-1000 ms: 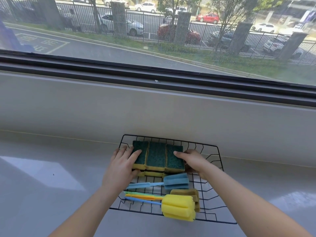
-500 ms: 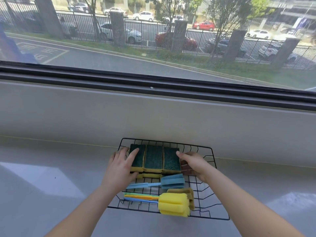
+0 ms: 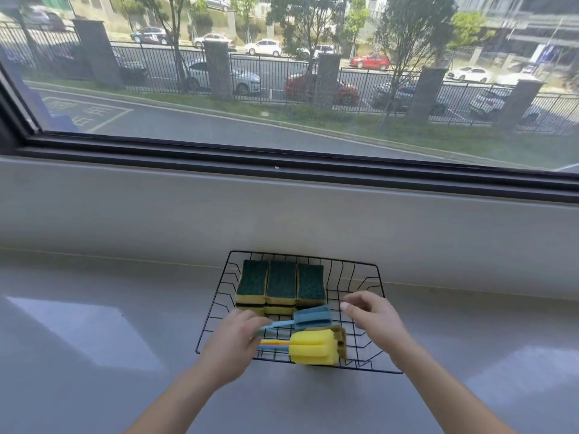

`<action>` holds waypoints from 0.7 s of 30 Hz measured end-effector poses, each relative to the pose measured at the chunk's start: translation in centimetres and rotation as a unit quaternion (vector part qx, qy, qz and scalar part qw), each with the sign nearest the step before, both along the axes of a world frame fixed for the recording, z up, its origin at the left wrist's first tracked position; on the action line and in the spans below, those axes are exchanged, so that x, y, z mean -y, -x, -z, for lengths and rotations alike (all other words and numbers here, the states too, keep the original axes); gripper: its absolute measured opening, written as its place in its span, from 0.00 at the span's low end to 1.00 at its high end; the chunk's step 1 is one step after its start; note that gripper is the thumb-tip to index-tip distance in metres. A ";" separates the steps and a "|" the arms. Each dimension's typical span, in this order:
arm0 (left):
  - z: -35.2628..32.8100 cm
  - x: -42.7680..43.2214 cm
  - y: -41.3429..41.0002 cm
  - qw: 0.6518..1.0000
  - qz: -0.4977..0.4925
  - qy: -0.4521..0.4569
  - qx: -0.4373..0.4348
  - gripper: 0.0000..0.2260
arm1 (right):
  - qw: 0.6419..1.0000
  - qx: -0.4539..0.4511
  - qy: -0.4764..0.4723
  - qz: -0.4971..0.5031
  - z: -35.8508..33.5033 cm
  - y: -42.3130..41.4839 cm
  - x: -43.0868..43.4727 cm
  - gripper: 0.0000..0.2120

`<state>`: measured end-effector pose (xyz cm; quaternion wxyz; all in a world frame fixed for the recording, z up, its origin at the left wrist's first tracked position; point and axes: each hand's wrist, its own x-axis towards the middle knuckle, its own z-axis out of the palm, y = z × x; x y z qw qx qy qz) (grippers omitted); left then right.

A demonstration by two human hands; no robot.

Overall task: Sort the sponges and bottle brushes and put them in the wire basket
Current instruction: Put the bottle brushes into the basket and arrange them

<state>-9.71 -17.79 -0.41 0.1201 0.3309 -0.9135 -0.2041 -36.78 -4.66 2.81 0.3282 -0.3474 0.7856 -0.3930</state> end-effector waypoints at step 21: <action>2.1 1.7 3.3 0.986 0.063 -0.156 -0.007 0.03 | 0.996 0.000 -0.071 -0.051 3.0 -1.2 -0.6 0.09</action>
